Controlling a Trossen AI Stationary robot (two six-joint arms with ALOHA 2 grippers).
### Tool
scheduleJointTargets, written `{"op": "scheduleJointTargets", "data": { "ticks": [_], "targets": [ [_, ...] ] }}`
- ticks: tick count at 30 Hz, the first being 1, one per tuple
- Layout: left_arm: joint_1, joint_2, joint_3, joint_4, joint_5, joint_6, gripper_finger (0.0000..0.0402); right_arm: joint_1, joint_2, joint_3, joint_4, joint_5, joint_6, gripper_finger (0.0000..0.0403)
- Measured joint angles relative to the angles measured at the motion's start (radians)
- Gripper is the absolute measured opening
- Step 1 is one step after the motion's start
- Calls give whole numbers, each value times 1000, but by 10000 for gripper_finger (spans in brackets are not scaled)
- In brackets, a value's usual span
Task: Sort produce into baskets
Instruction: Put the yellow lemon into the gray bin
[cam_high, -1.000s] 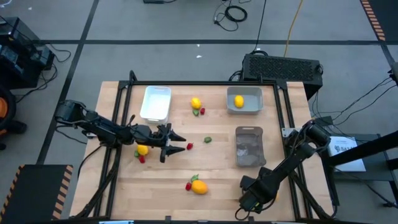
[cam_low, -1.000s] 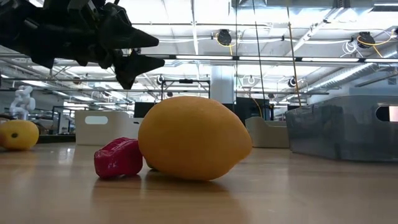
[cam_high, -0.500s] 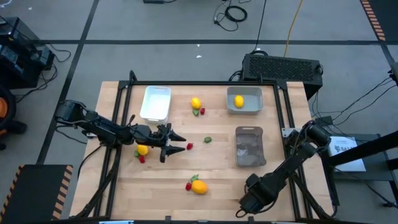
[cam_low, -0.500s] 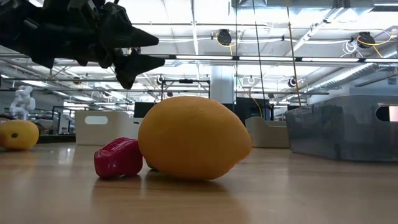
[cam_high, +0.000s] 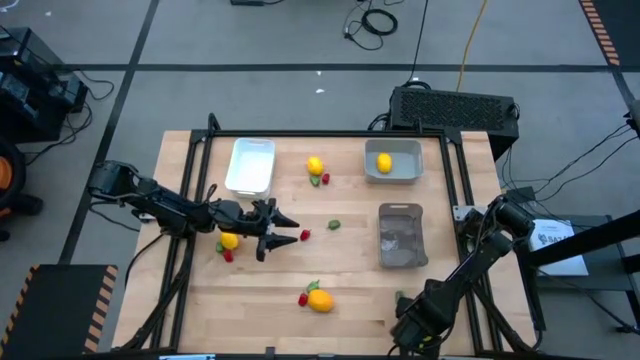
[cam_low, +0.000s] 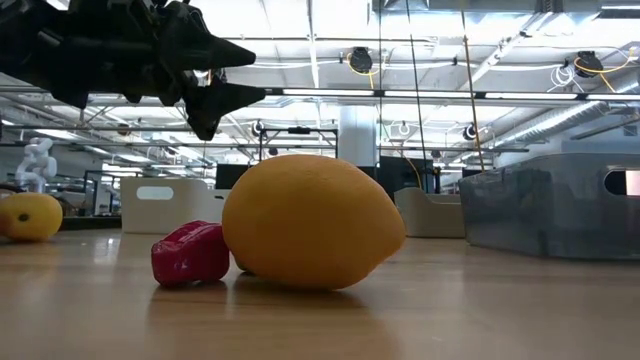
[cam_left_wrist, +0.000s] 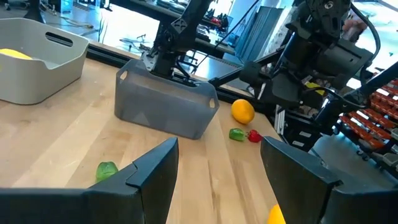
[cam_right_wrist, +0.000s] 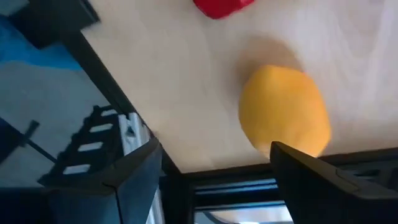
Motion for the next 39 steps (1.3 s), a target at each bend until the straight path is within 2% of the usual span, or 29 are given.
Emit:
{"op": "scheduleJointTargets", "data": {
  "ticks": [3,9,12,19,23,31,39],
  "targets": [
    [0,0,0,0,0,0,235,0,0,0,-24,0,-67,287],
    [0,0,0,0,0,0,235,1,0,0,-34,5,-326,287],
    [0,0,0,0,0,0,235,1,0,0,-51,6,-383,287],
    [0,0,0,-1,0,7,235,12,0,0,-113,88,-375,287],
    [0,0,0,-2,-1,7,235,29,0,0,-111,88,-380,287],
    [0,0,0,-3,-1,8,235,70,0,-32,-115,112,-255,287],
    [0,0,0,-2,-1,7,235,79,0,-90,-61,114,-217,287]
  ]
}}
